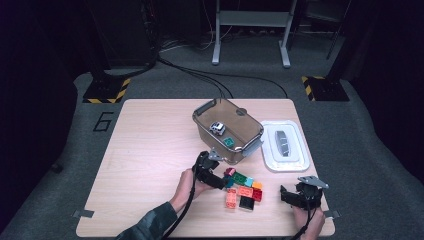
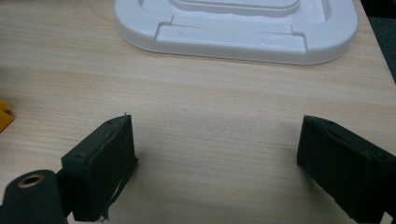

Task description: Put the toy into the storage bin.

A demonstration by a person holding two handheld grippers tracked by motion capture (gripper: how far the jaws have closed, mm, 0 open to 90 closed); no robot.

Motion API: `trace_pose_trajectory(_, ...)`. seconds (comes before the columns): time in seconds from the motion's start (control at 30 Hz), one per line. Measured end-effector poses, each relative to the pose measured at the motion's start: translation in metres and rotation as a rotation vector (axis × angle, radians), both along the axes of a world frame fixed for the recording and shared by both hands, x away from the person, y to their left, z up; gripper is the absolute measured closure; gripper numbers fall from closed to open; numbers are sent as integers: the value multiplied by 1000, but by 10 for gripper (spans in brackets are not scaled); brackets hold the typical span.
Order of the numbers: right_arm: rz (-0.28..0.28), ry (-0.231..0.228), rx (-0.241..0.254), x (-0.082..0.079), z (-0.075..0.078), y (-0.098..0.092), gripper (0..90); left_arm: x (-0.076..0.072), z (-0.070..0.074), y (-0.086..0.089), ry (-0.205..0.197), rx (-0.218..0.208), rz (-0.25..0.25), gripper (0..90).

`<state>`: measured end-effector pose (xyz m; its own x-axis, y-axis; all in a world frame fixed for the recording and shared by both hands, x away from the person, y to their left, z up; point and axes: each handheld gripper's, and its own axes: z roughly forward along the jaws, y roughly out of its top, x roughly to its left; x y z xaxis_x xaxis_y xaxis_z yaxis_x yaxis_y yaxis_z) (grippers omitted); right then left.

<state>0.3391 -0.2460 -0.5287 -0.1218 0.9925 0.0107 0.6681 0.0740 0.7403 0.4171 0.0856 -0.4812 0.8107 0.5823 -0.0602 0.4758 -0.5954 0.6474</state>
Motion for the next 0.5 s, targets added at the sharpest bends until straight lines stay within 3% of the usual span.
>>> trace_pose_trajectory(0.23, 0, 0, 0, 0, 0, 0, 105, -2, -13, -12, -9, 43, -1, 224)
trace_pose_trajectory(0.5, 1, 0, 1, 0, 0, 0, 105, -1, -17, -2, -3, 71, -36, 335)
